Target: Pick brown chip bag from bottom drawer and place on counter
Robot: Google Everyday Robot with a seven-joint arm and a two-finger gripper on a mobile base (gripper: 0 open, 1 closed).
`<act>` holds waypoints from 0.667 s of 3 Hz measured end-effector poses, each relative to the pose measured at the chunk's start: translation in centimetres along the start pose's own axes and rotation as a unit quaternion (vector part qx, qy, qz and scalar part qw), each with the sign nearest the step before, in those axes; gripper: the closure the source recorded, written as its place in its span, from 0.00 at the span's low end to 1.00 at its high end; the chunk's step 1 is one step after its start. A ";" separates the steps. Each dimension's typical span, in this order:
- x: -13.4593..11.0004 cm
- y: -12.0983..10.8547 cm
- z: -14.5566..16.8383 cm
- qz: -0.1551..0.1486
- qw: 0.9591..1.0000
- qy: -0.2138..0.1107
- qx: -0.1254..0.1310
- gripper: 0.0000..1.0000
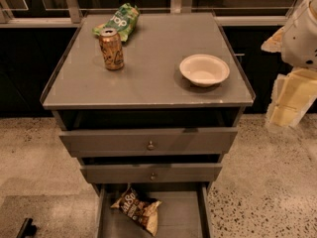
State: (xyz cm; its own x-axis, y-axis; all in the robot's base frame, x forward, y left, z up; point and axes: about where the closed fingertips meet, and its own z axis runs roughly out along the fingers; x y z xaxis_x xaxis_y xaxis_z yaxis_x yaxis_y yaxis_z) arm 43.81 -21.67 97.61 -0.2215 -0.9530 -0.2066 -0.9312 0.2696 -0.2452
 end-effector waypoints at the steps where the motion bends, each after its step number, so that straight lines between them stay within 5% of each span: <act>1: 0.0 0.0 0.0 0.000 1.000 0.000 0.000 0.00; 2: -0.1 0.1 0.4 0.007 1.000 -0.026 0.011 0.00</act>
Offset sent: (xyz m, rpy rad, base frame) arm 0.0004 0.0027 -0.0133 0.1268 -0.0681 -0.0117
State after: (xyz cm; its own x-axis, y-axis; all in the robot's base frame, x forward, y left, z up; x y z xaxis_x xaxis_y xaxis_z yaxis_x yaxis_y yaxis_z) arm 43.83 -21.49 97.25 -0.2179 -0.9409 -0.2592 -0.9217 0.2857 -0.2623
